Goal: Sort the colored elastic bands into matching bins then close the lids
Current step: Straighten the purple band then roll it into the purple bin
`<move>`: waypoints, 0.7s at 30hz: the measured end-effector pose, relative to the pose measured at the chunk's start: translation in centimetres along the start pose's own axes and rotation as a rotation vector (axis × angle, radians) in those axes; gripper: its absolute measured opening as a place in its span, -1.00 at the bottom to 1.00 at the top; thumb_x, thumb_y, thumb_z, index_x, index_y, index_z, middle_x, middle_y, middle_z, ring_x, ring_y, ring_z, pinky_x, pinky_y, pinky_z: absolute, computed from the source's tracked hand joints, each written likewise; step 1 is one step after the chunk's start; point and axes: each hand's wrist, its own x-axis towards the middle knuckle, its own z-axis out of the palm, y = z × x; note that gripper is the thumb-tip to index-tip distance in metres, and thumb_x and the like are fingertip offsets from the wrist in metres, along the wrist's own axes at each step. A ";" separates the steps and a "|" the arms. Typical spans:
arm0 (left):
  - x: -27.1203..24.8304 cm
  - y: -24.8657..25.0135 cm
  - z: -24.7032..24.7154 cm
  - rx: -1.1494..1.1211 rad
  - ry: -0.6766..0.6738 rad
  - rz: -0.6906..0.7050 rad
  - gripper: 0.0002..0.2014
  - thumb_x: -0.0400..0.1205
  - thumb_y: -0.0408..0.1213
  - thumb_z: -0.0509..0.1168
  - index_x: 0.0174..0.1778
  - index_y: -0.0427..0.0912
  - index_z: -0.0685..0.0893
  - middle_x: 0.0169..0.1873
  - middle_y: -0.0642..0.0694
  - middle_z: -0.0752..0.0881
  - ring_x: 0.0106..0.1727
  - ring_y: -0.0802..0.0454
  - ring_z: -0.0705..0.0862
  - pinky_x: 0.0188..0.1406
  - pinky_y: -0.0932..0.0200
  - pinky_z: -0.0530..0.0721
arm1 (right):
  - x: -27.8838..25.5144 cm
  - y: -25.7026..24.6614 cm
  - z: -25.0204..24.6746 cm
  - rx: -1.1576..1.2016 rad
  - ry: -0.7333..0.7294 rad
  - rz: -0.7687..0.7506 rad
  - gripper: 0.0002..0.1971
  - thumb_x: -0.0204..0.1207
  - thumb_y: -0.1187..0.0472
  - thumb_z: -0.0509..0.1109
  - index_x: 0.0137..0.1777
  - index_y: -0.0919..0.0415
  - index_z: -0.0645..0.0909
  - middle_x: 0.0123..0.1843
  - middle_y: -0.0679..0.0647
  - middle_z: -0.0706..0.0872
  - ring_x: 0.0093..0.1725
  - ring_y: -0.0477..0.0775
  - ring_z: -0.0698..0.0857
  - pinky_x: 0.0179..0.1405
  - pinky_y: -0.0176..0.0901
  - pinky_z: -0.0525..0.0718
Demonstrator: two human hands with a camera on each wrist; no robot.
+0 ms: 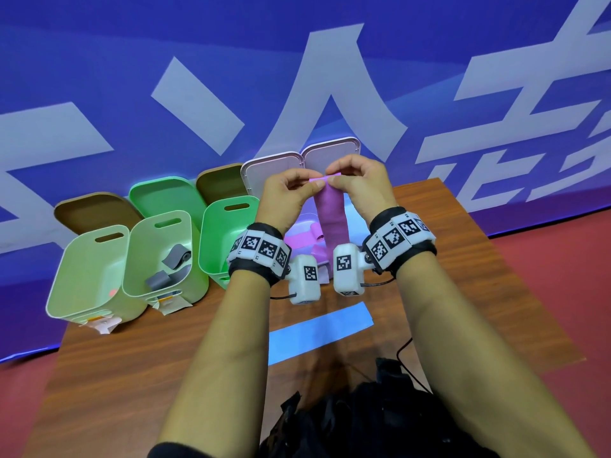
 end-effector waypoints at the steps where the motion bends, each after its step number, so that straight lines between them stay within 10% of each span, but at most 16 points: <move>1: 0.0 0.0 -0.1 0.002 0.009 0.004 -0.91 0.57 -0.51 0.44 -0.08 -0.28 0.76 -0.27 -0.03 0.76 -0.27 0.28 0.70 -0.16 0.41 0.62 | 0.0 0.1 0.1 -0.005 -0.003 -0.002 -0.76 0.43 0.51 0.45 -0.23 0.12 0.70 -0.25 0.06 0.73 -0.19 -0.04 0.69 -0.04 -0.19 0.69; 21: 0.7 -2.8 -0.7 0.183 0.034 -0.032 -0.87 0.73 -0.32 0.28 -0.09 -0.23 0.69 -0.32 0.02 0.69 -0.38 0.30 0.59 -0.25 0.37 0.59 | 0.7 2.8 1.6 -0.081 -0.054 -0.025 -0.86 0.51 0.34 0.49 -0.13 0.05 0.74 -0.15 -0.01 0.78 -0.07 -0.03 0.72 0.09 -0.15 0.73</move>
